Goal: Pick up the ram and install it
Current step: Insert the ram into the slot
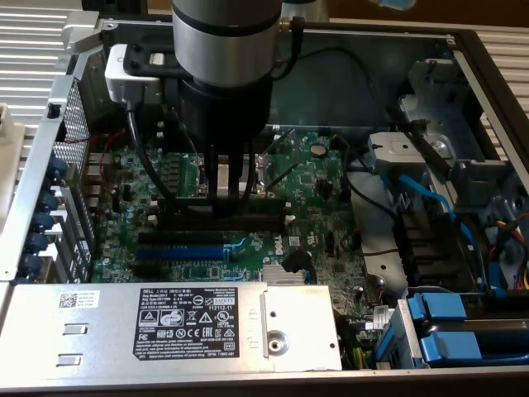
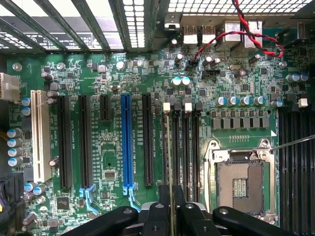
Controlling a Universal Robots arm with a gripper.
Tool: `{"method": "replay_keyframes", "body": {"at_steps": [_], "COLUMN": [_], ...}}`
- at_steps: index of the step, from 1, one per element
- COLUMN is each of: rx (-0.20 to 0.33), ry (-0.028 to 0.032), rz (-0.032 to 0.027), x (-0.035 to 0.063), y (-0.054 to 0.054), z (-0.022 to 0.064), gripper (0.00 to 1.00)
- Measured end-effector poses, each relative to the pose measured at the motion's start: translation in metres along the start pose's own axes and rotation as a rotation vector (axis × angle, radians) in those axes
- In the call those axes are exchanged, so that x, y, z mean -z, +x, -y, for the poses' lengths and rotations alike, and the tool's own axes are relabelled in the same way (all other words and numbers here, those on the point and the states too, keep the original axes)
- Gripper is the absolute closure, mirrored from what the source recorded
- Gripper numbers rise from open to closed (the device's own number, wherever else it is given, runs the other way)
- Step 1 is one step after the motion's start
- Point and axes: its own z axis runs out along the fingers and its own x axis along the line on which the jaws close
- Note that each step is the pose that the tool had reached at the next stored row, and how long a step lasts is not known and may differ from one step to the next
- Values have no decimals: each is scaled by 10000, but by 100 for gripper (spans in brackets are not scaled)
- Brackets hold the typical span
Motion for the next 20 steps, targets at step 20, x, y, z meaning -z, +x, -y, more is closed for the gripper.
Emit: {"method": "replay_keyframes", "body": {"at_steps": [20], "rx": [-67], "ry": [7], "rz": [-7], "x": [-26], "y": [-16], "z": [-5], "gripper": [85]}}
